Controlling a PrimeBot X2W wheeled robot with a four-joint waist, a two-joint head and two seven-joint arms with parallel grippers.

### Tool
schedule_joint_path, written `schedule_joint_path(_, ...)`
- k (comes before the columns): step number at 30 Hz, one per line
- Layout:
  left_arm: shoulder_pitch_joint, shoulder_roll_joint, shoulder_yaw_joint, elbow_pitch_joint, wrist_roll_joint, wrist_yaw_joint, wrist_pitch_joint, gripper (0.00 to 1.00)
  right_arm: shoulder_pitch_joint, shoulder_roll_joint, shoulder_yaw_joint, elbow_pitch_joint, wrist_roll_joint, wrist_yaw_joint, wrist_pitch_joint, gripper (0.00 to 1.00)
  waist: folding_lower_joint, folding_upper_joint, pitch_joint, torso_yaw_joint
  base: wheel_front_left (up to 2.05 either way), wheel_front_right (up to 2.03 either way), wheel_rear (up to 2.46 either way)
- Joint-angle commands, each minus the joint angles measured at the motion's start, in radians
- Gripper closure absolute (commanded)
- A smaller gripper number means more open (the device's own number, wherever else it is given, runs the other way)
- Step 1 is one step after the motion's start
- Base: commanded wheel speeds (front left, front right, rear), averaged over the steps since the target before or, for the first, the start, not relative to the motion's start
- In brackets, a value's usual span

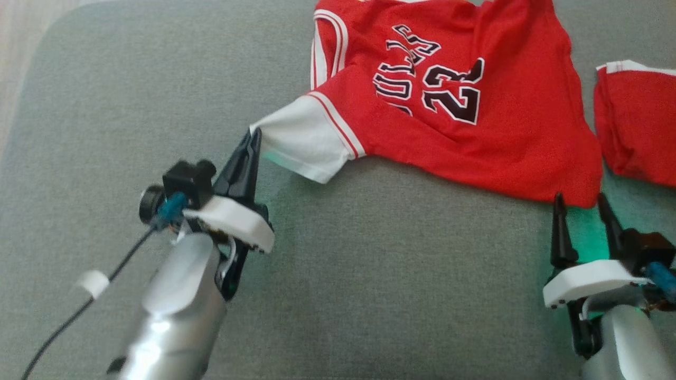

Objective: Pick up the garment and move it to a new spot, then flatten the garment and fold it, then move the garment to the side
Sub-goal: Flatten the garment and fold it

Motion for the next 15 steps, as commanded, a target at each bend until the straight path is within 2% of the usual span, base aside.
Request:
schedule_joint_path(1,0.006,0.023,0.031,-0.037,-0.005,0.002,-0.011,1.00,-0.035,-0.004,0.023,-0.016,-0.009,0.007,0.003,0.00,0.0001,0.0000,-0.007,0.008,0.00,0.00,0.00)
schedule_joint_path(6,0.066,0.020,0.033,-0.128,0.009,0.003,-0.012,1.00,-0.080,-0.004,-0.061,0.072,-0.025,0.007,0.015,0.00,0.0001,0.0000,-0.018,0.028,0.00,0.00,0.00)
schedule_joint_path(15,0.108,0.016,0.029,-0.192,0.019,0.009,-0.012,1.00,-0.154,-0.004,-0.159,0.255,-0.126,0.007,0.058,0.00,0.0001,0.0000,-0.027,0.048,0.00,0.00,0.00)
